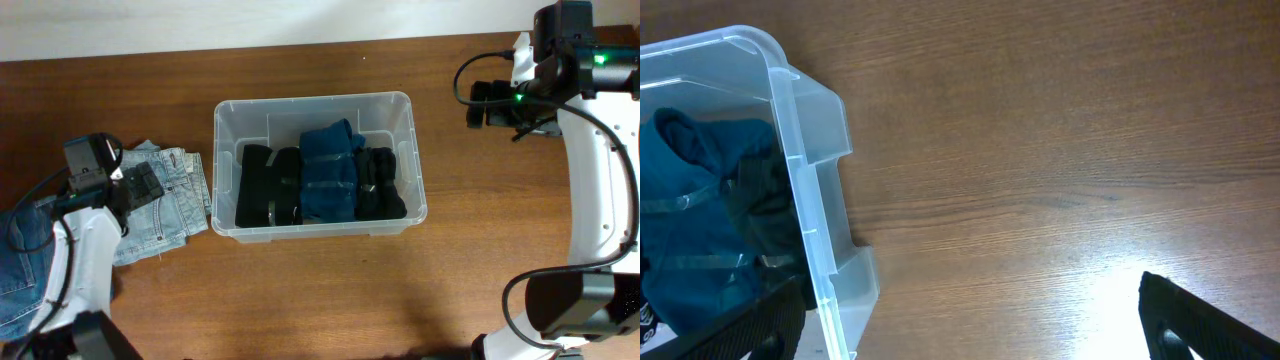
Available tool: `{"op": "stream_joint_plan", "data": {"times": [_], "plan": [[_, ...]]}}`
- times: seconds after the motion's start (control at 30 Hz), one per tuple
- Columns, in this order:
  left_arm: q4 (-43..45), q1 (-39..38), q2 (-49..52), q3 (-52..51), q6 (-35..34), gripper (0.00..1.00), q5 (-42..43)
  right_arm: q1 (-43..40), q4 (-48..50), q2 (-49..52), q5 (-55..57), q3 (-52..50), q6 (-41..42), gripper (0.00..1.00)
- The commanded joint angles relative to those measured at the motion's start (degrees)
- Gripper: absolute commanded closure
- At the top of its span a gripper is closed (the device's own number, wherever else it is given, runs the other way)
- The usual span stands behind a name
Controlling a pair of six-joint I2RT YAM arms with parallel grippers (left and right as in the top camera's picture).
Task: Pack container
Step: 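Move the left gripper to the folded light-blue jeans, then close the left gripper on the light-blue jeans' edge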
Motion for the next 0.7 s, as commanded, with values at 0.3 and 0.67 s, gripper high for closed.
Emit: {"op": "stream_joint_plan", "data": {"times": [0.3, 0.67], "plan": [[5.8, 2.5, 4.3, 1.2, 3.0, 0.01, -1.0, -0.2, 0.0, -0.5, 0.3, 0.4, 0.0, 0.01], [8.2, 3.4, 10.3, 1.2, 8.8, 0.00, -1.0, -0.2, 0.0, -0.5, 0.3, 0.4, 0.0, 0.01]]}}
